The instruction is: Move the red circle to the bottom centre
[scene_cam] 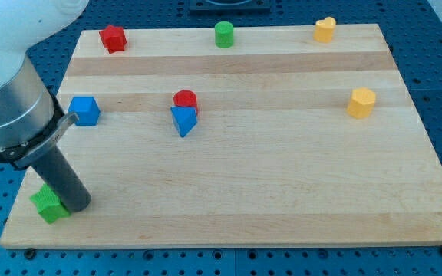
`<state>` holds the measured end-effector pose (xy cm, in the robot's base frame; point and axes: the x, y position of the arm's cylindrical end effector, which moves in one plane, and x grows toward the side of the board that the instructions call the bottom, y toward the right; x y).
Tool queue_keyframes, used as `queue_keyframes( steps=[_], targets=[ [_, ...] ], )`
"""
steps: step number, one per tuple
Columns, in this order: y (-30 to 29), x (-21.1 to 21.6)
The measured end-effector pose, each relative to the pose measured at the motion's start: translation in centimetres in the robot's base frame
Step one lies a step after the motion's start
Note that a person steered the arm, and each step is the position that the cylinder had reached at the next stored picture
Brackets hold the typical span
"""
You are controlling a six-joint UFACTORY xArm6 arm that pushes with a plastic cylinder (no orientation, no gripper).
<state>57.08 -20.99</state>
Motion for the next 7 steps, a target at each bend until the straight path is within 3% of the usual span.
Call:
queue_keyframes(
  steps=[2,4,7],
  targets=[
    [2.1,-0.3],
    [4.1,-5.4],
    [6.5,-17.1]
  ],
)
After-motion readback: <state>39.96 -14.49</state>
